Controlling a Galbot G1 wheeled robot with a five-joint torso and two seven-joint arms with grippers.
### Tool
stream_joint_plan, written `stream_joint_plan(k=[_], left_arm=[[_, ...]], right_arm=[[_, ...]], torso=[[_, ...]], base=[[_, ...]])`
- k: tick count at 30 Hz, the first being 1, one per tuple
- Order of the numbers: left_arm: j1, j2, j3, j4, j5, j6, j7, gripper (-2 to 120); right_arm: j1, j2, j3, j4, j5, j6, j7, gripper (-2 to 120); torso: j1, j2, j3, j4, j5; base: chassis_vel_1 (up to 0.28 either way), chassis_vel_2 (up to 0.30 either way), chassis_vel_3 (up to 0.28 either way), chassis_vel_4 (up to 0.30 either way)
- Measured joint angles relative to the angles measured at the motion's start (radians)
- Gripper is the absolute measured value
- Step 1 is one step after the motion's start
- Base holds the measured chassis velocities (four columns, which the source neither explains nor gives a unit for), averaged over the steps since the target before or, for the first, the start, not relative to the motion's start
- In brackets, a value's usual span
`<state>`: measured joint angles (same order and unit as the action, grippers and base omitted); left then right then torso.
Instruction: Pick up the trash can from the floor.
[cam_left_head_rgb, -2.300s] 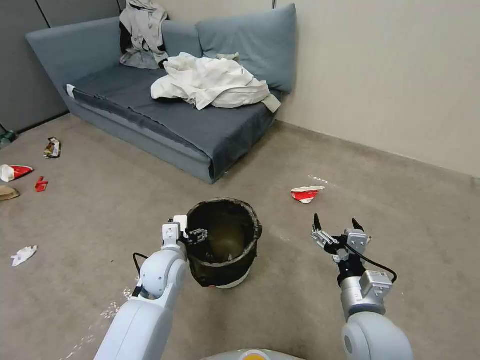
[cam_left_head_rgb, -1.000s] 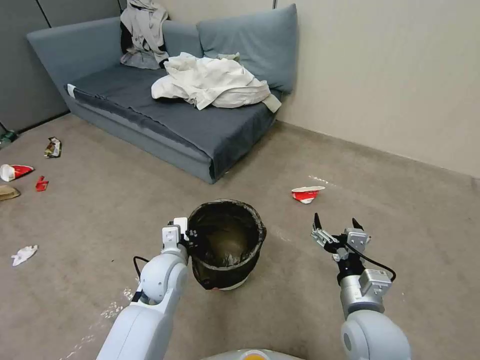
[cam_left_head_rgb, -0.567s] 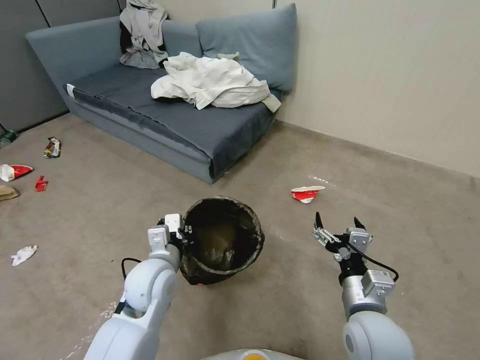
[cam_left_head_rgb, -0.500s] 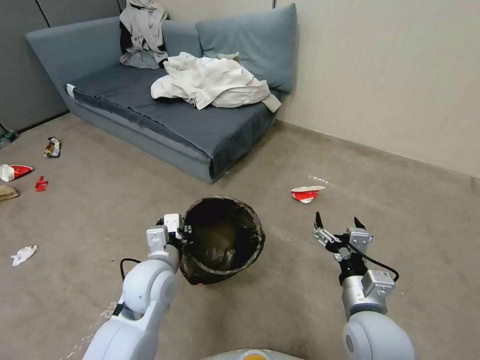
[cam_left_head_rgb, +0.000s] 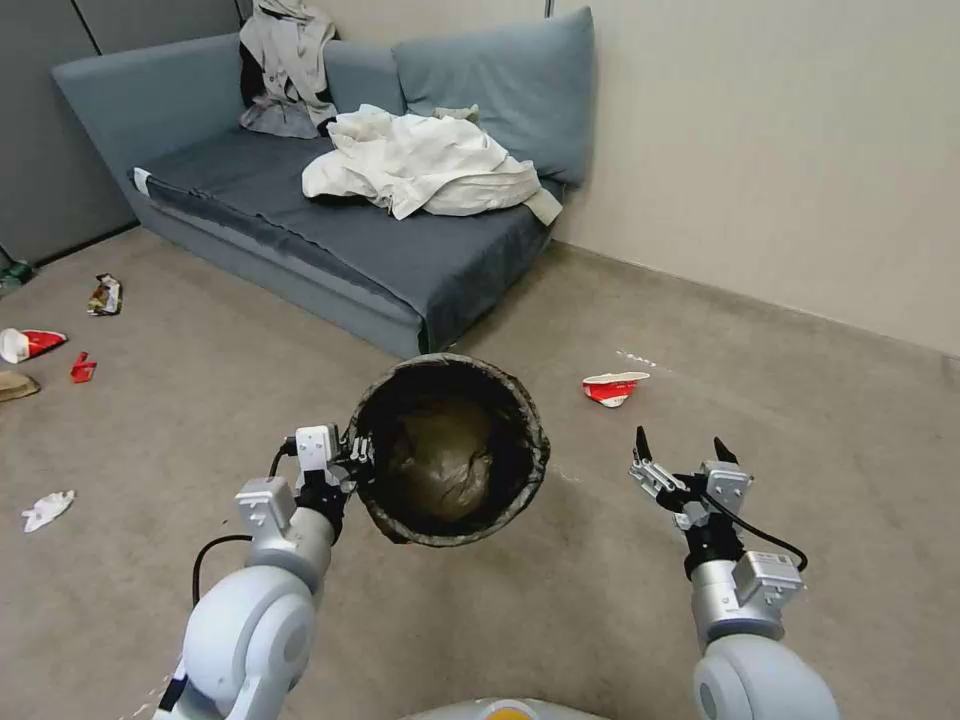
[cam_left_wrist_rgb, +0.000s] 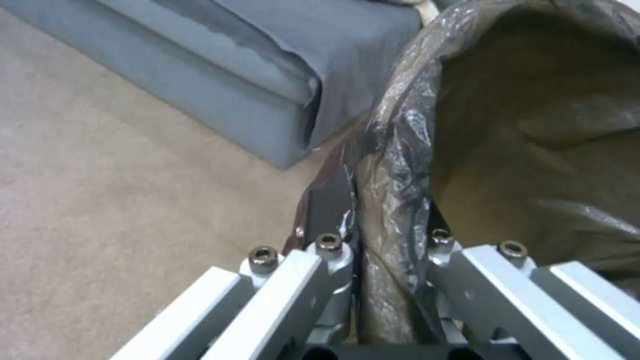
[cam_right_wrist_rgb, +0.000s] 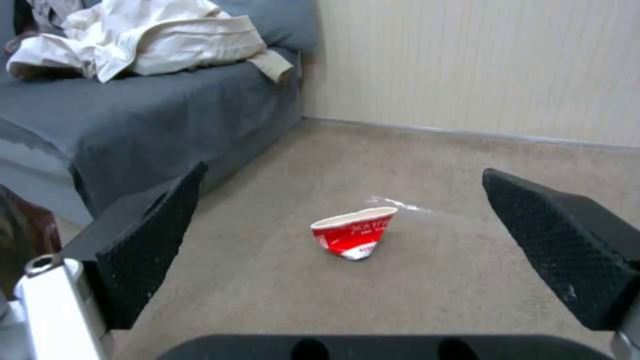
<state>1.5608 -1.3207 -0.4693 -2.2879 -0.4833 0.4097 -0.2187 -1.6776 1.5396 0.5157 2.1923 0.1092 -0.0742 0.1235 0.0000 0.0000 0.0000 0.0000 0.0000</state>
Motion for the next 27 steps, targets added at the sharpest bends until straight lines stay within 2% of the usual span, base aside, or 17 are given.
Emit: stream_joint_plan(k=[11,27], left_arm=[[0.037,-0.027,-0.013,-0.038,0.049,-0.024,0.007,3],[0.036,-0.035,-0.006,-0.040,0.068,-0.023,0.006,3]], right_arm=[[-0.012,0.004,0.001,0.006,0.000,0.013,0.000,100],[-0.002,0.004,0.005,0.000,0.002,0.013,0.004,100]], torso=[[0.000,0.000,0.000,0.0000,0.0000],[0.000,0.000,0.000,0.0000,0.0000]], base=[[0.000,0.000,0.000,0.000],[0.000,0.000,0.000,0.000]])
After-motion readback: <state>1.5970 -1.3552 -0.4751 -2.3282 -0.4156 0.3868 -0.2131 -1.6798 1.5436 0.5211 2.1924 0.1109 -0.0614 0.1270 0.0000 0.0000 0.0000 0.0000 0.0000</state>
